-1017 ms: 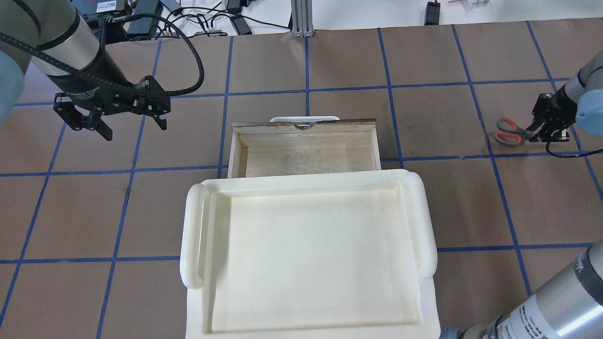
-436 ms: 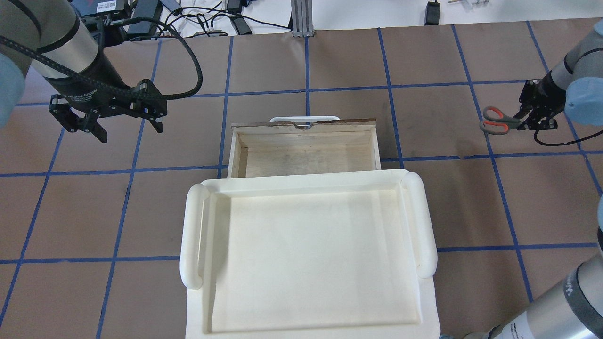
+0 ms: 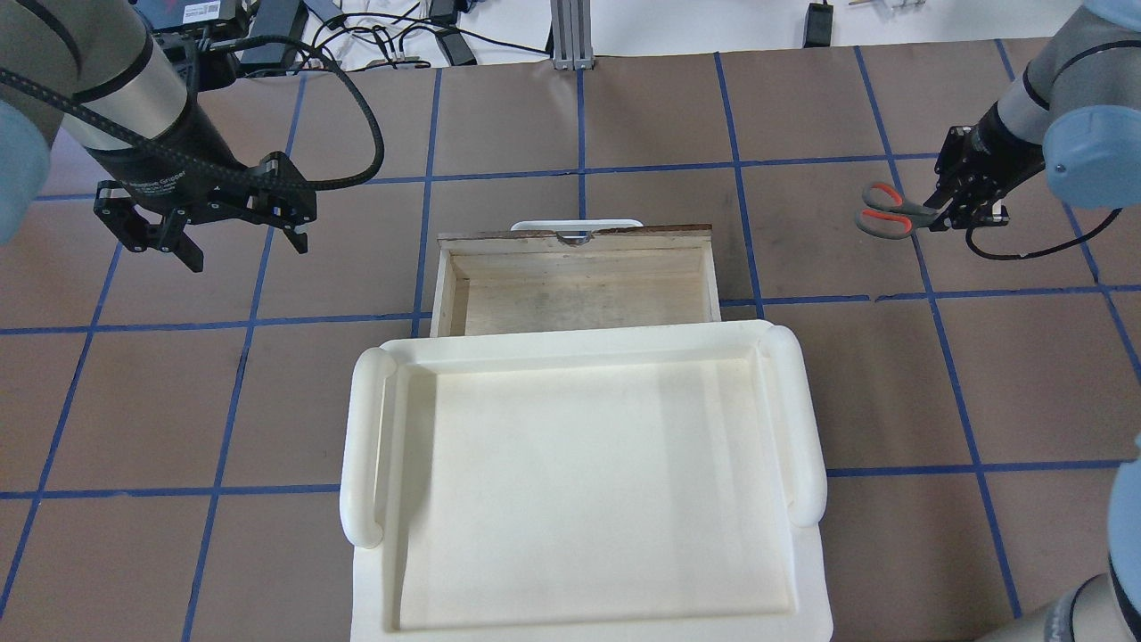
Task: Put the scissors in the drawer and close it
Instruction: 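Lift the scissors with the right gripper and carry them over the drawer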
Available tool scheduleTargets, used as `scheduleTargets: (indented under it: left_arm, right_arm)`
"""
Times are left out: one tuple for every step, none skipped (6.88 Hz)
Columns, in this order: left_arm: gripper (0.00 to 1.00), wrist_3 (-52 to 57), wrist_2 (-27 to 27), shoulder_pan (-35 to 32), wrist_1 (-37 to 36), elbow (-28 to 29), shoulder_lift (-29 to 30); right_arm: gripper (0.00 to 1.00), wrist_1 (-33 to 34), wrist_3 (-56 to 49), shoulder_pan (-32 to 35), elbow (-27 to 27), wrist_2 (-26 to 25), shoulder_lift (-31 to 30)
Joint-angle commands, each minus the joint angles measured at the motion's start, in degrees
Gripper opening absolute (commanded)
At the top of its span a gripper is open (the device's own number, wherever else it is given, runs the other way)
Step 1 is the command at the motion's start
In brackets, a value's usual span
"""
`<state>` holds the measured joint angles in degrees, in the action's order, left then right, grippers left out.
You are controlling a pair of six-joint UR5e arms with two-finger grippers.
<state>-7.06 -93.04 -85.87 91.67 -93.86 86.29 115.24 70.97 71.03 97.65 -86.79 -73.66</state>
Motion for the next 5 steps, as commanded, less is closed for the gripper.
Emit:
scheduleTargets:
  left_arm:
    - [1.00, 0.1, -0.1, 0.0, 0.0, 0.1, 0.0]
    - [1.00, 0.0, 0.0, 0.0, 0.0, 0.0, 0.1]
    - [1.00, 0.1, -0.6, 0.0, 0.0, 0.0, 0.1]
    - [1.00, 0.1, -1.1, 0.0, 0.0, 0.0, 0.1]
    - [1.00, 0.1, -1.2, 0.0, 0.0, 0.0, 0.1]
  right_arm:
    - [0.00, -10.6, 9.3, 9.6, -4.4, 0.0, -4.5]
    - [0.00, -12.6, 14.8, 13.8, -6.7, 0.0, -4.6]
    - [0.00, -12.7, 18.9, 19.0, -7.9, 0.0, -4.7]
    - [0.00, -12.6, 24.1, 24.2, -8.4, 0.4, -4.6]
    - [0.00, -12.3, 31.6, 29.0, -8.9, 0.4, -4.5]
